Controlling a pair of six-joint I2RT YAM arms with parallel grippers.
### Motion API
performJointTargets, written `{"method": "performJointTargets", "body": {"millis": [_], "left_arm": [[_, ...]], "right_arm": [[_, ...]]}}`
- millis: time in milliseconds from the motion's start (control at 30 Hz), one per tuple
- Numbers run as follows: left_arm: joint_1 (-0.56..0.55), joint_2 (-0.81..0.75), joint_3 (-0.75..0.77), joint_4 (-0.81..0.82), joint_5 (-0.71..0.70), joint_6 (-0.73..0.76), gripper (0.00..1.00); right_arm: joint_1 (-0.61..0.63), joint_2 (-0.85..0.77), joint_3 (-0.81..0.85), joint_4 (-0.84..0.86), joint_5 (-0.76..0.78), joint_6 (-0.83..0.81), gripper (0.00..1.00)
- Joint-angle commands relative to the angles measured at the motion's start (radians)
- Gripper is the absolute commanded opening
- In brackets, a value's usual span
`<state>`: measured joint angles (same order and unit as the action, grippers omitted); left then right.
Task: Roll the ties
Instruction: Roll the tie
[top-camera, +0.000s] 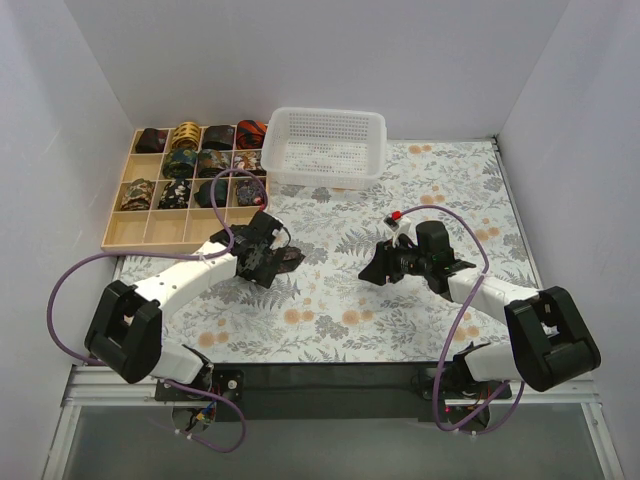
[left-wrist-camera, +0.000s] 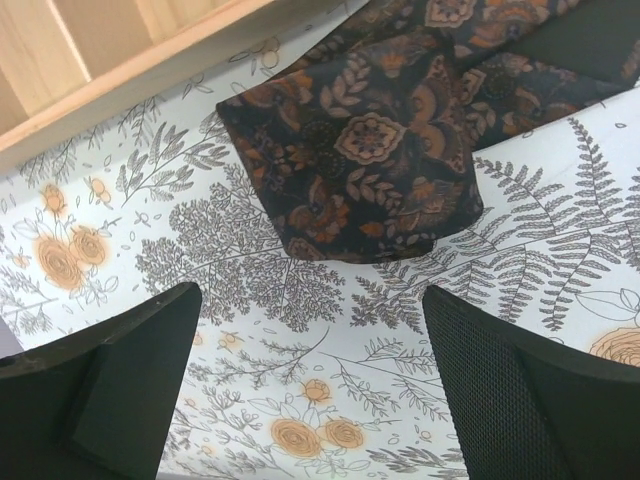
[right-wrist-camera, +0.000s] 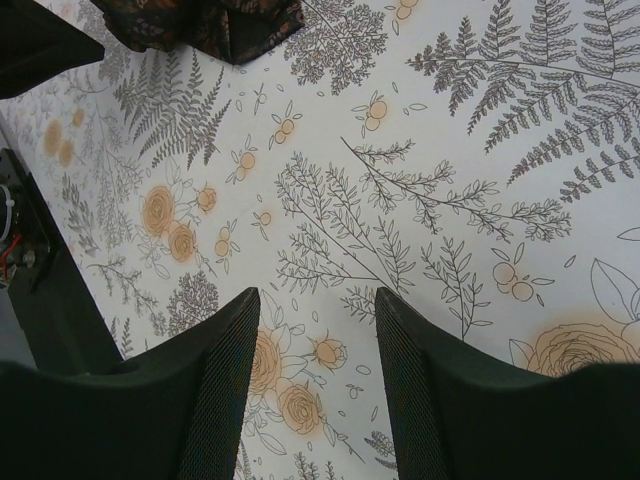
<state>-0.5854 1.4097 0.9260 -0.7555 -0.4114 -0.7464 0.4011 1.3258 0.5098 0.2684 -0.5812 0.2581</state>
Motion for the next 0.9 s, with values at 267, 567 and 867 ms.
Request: {"method": "performJointTargets", "body": {"millis": [267, 567, 867], "left_arm": [[0.005, 0.084, -0.012, 0.160, -0.086, 0.102, 0.86], [0.050, 0.143, 0.036, 0.229, -0.145, 0.094, 0.80], [0.091, 0.147, 0.050, 0.289, -0.112, 0.070, 0.69]], "right_arm": [[0.010, 0.021, 0.036, 0.035, -0.023, -0.003, 0.48], [0.008, 0.026, 0.033, 0.038, -0.016, -0.002, 0.48], [0.008, 0.019, 0.027, 0.040, -0.012, 0.000, 0.48]]}}
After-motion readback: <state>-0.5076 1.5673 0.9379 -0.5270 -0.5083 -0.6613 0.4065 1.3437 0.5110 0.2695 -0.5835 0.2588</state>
